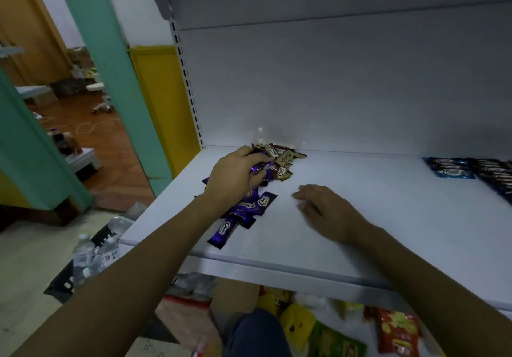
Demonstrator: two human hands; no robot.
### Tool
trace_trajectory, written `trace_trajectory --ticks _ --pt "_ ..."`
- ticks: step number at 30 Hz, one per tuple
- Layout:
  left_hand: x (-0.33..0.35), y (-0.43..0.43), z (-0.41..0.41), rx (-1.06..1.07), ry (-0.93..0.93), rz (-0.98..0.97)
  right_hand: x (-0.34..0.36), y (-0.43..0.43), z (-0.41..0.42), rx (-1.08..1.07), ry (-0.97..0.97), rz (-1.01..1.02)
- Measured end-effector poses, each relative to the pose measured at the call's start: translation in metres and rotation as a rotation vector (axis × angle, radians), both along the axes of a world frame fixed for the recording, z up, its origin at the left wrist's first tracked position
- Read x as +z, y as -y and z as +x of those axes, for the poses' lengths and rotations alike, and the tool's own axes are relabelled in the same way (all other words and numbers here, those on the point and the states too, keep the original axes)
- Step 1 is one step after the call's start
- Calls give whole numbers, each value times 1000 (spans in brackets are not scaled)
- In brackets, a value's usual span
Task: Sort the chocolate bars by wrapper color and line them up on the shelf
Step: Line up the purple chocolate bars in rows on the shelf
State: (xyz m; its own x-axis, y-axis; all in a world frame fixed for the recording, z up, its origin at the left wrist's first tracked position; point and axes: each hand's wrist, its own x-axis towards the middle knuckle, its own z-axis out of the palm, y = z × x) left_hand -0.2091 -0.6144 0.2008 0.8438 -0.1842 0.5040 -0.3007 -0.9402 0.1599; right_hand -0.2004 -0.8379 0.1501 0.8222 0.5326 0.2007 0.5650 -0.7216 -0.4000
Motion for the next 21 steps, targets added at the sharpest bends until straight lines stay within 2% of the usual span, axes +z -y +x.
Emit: trace_trajectory --ticks 11,21 --pt "0 0 18 -21 56 -194 -6 -1 4 30 6 34" --pt "7 -8 15 -22 208 -179 -9 1 5 64 34 28"
